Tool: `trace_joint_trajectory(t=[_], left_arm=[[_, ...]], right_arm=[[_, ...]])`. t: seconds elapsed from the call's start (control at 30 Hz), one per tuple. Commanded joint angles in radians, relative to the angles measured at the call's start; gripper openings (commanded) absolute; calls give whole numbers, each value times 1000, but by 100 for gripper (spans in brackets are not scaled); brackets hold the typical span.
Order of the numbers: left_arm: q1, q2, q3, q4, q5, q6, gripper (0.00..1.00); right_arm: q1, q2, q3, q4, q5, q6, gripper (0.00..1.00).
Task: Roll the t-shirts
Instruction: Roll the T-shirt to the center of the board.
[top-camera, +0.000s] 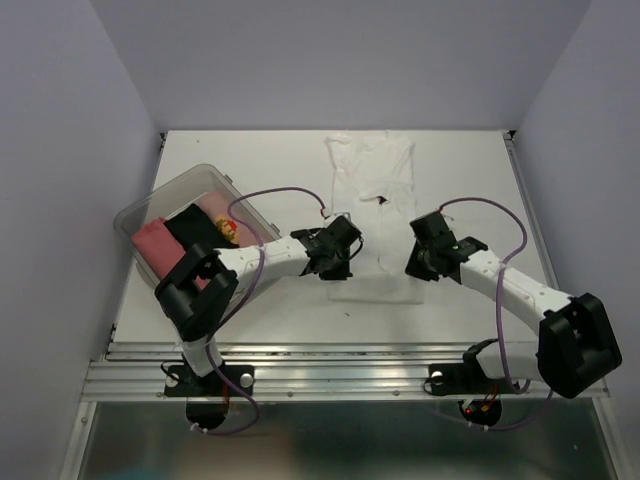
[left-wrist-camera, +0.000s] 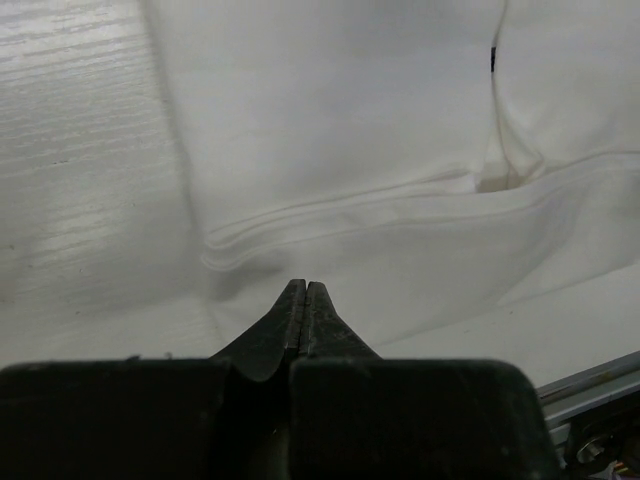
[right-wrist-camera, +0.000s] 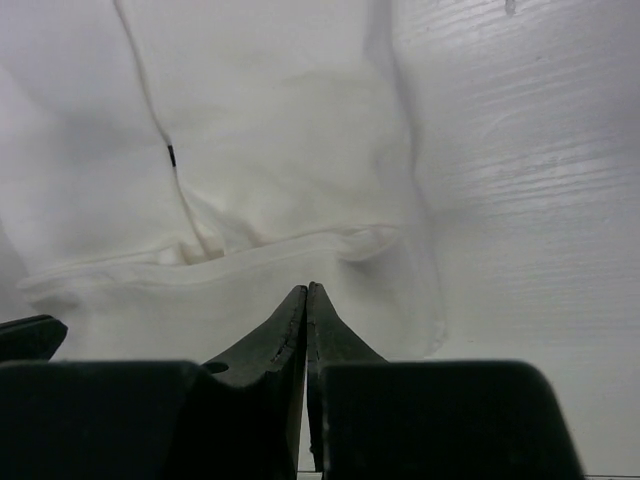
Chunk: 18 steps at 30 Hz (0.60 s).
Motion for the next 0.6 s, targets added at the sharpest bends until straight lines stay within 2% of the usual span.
trace_joint_trajectory(t=[0.0, 0.27, 0.43, 0.57], left_arm=[[-4, -44, 14, 2, -25, 19, 0], [-4, 4, -36, 26, -45, 2, 0], [-7, -91, -52, 19, -74, 9, 0], [-6, -204, -53, -18, -127, -9, 0]], right_arm=[[5, 22, 9, -30, 91, -1, 8], [5, 158, -44, 34, 119, 1, 7], [5, 44, -41, 4, 100, 1, 7], [5, -76, -35, -65, 172, 19, 10]])
